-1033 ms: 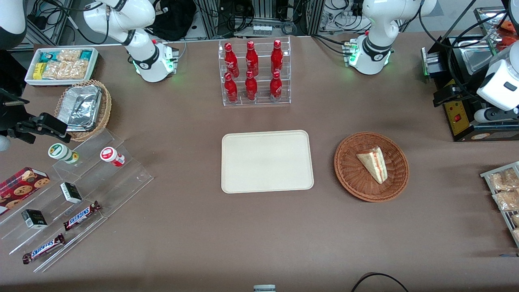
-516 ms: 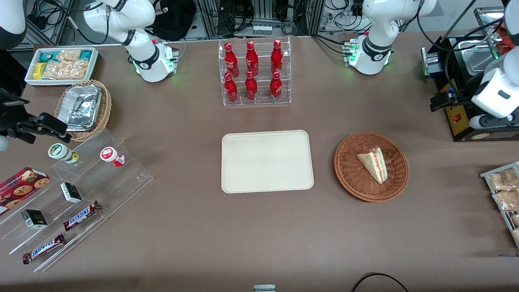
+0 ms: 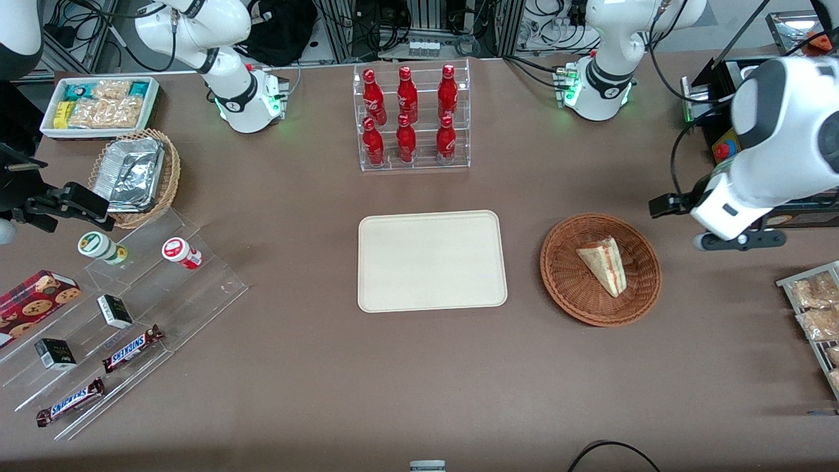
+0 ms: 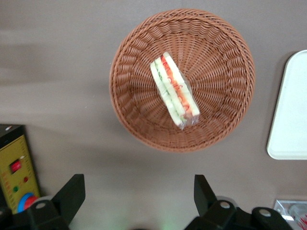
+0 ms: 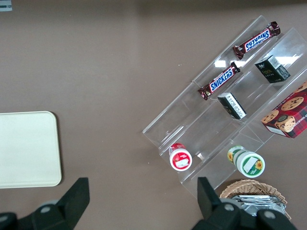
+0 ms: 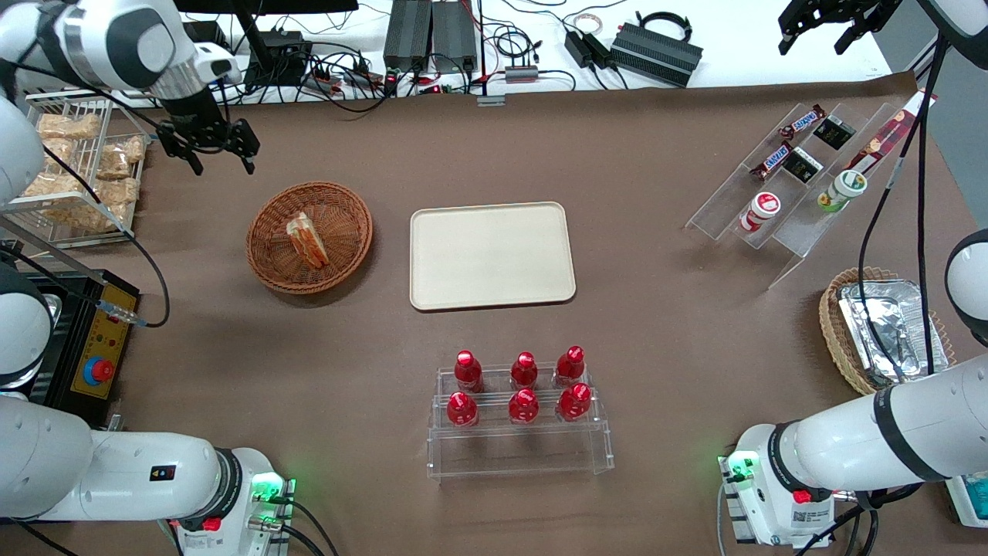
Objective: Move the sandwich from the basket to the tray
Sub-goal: 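Move the left gripper over the wrapped sandwich in the wicker basket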
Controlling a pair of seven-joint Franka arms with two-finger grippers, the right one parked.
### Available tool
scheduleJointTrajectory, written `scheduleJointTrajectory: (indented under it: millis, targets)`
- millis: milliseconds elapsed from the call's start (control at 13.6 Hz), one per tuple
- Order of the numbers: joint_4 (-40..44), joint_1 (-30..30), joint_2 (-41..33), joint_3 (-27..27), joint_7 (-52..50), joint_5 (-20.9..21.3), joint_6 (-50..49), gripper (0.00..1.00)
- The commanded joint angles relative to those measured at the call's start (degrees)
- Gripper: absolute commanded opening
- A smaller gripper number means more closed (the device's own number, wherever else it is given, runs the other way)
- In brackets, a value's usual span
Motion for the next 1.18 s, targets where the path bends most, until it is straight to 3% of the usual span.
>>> scheduleJointTrajectory:
  millis: [0, 295, 885, 1107]
  targets:
    - [-7.7, -0.4, -1.4, 0.1, -1.0, -0.3, 9.5, 1.00]
    - [-16.0, -0.4, -0.1, 0.1, -7.2, -0.3, 23.6, 1.00]
    - [-18.5, -5.4, 3.5, 0.1, -33.9, 0.0, 31.3, 1.00]
    - [-18.6, -6.1, 5.2, 0.1, -36.8, 0.0, 33.1, 1.00]
